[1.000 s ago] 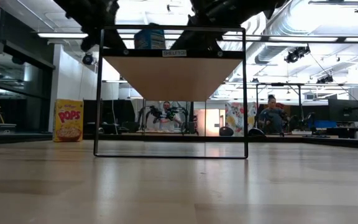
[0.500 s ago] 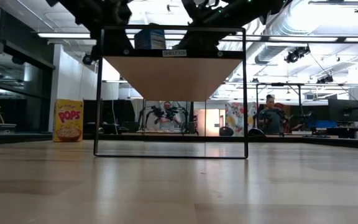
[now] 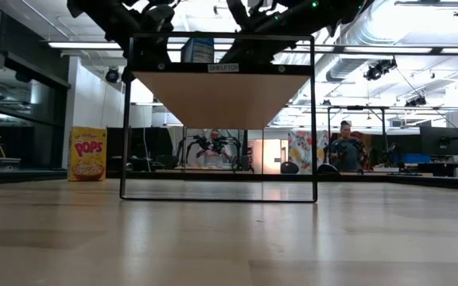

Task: Stack cereal on shelf
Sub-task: Put the left blue cereal on the shelf, then put the left yellow cereal on the shelf

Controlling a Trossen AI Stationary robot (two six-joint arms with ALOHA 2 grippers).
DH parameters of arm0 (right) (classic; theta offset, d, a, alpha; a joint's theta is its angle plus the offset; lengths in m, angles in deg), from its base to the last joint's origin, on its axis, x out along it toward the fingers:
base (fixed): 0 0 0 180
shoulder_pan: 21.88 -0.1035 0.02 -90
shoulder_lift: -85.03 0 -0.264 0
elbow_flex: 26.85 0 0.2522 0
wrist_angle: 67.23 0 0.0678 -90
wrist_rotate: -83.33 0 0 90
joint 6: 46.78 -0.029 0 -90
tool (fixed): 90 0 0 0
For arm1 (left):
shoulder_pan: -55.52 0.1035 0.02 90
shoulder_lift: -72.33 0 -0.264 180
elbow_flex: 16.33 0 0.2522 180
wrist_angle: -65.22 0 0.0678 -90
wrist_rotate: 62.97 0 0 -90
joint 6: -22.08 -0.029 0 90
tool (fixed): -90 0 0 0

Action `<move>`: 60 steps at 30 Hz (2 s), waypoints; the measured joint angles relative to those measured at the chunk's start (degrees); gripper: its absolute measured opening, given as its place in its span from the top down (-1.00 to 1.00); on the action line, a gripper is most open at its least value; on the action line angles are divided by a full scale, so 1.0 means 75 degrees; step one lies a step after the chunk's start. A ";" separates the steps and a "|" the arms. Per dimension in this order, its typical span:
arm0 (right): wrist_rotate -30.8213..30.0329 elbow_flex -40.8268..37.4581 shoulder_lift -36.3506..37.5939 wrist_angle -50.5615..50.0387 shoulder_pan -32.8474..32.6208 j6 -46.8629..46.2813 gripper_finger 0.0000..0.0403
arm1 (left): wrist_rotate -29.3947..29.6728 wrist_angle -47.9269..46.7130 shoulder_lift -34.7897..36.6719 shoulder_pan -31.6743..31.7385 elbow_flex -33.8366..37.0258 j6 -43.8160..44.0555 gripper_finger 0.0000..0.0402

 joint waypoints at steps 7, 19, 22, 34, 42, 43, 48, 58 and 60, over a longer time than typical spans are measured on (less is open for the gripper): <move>0.0262 -0.0004 -0.0065 0.0060 -0.0073 -0.0175 1.00 | 0.0000 0.0104 0.0000 0.0291 0.0000 -0.0236 1.00; 0.0163 -0.0004 -0.0065 0.0123 -0.0241 -0.0318 1.00 | -0.0230 0.0809 0.0000 0.0534 0.0000 -0.0501 1.00; 0.0159 -0.0004 -0.0065 0.0123 -0.0242 -0.0315 1.00 | -0.0236 0.0778 0.0000 0.0534 0.0000 -0.0527 1.00; 0.0336 -0.0004 0.1383 -0.2451 0.0134 0.0763 1.00 | 0.0242 -0.1309 0.2180 0.1076 -0.0003 -0.0666 1.00; -0.0398 0.0004 0.2972 -0.3926 0.0346 0.1093 1.00 | 0.1539 -0.1432 0.3644 0.1193 -0.0015 -0.0677 0.96; -0.0569 0.0006 0.3083 -0.3926 0.0375 0.1096 1.00 | 0.1566 -0.1472 0.3636 0.1287 -0.0015 -0.0683 0.93; -0.0761 0.0007 0.3304 -0.3951 0.0534 0.1099 1.00 | 0.0990 -0.2651 0.2890 0.2199 -0.0528 -0.1086 0.60; -0.0618 0.0007 0.3266 -0.4596 0.0583 0.1093 1.00 | 0.0913 -0.6457 0.0009 0.4042 -0.2199 -0.2398 -0.21; -0.0618 0.0007 0.3263 -0.4639 0.0580 0.1090 1.00 | 0.1033 -0.6893 -0.0454 0.4248 -0.2232 -0.2641 -0.31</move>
